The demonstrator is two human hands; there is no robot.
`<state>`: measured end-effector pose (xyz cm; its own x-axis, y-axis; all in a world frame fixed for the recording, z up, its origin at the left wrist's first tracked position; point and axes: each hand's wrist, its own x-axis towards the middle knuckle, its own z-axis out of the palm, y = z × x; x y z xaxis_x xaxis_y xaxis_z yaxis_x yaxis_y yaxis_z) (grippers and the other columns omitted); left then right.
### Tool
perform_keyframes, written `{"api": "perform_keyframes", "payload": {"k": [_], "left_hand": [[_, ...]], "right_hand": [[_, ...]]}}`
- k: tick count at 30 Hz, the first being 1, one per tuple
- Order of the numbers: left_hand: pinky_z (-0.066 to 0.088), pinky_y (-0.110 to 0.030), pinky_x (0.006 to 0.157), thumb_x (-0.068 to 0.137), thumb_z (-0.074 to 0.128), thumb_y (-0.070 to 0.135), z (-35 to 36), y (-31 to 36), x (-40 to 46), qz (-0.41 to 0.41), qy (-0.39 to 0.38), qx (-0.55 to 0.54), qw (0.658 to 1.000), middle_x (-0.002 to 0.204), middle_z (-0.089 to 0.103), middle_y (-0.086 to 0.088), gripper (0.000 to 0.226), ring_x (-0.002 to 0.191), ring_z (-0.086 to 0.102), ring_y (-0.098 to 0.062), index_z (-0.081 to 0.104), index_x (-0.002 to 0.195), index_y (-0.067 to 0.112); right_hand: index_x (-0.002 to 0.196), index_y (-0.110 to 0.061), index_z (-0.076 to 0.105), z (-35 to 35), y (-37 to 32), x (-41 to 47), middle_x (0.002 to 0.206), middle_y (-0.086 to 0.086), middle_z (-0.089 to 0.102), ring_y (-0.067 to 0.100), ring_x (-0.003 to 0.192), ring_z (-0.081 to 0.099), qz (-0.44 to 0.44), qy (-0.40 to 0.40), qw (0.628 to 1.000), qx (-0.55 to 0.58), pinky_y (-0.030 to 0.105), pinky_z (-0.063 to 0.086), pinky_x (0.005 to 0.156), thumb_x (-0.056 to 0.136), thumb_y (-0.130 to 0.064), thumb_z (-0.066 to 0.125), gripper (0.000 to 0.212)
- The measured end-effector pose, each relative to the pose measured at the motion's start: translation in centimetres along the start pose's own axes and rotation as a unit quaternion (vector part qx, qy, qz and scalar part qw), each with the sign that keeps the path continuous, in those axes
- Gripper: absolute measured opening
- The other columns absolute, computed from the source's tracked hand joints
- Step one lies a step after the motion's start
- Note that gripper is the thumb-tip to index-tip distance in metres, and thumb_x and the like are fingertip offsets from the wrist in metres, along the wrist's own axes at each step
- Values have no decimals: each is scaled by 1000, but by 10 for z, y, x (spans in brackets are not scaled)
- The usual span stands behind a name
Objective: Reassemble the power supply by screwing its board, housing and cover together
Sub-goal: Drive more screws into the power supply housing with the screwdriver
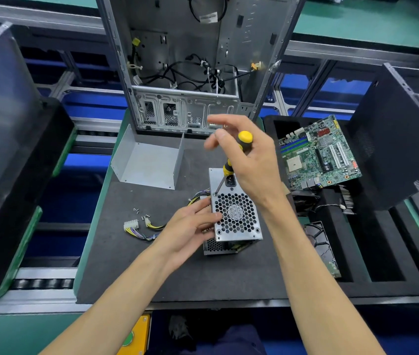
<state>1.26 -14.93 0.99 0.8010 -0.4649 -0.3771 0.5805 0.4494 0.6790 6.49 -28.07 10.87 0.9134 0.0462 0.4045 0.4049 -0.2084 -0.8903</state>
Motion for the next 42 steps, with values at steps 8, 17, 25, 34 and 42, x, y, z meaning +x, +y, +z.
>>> {"api": "perform_keyframes", "payload": {"k": [8,17,25,34,42], "left_hand": [[56,-36,94,94,60,-1,-1,1,-4,1,6,5,1000,131,67,-11,41,123,63,-27,61,133,11],[58,-32,87,93,60,-2,1,2,-5,-1,14,-4,1000,129,68,-11,41,121,65,-26,61,133,9],[58,-36,91,93,59,-4,1,0,-4,-1,30,-9,1000,129,67,-14,41,124,61,-33,60,133,5],[55,-40,99,94,59,-2,0,0,-6,-4,34,0,999,130,68,-11,42,123,63,-29,58,135,7],[56,-40,97,93,60,-3,-1,0,-6,-7,42,4,999,128,68,-12,41,123,63,-31,61,133,7]], "right_hand": [[117,-15,63,16,0,-4,82,1,58,22,80,60,73,-45,989,118,29,45,74,108,-27,30,36],[124,-19,55,10,2,-7,79,-5,52,12,71,46,80,-48,982,163,26,40,68,107,-29,33,29],[105,-17,50,12,0,-9,66,-10,45,10,57,41,66,-40,981,175,22,38,56,102,-25,52,8],[105,-15,49,12,6,-10,88,1,71,23,78,73,36,-34,990,129,32,58,75,100,-4,60,16],[129,-26,56,15,2,-11,81,-10,50,11,73,44,81,-43,984,155,27,39,70,106,-33,31,34]]}}
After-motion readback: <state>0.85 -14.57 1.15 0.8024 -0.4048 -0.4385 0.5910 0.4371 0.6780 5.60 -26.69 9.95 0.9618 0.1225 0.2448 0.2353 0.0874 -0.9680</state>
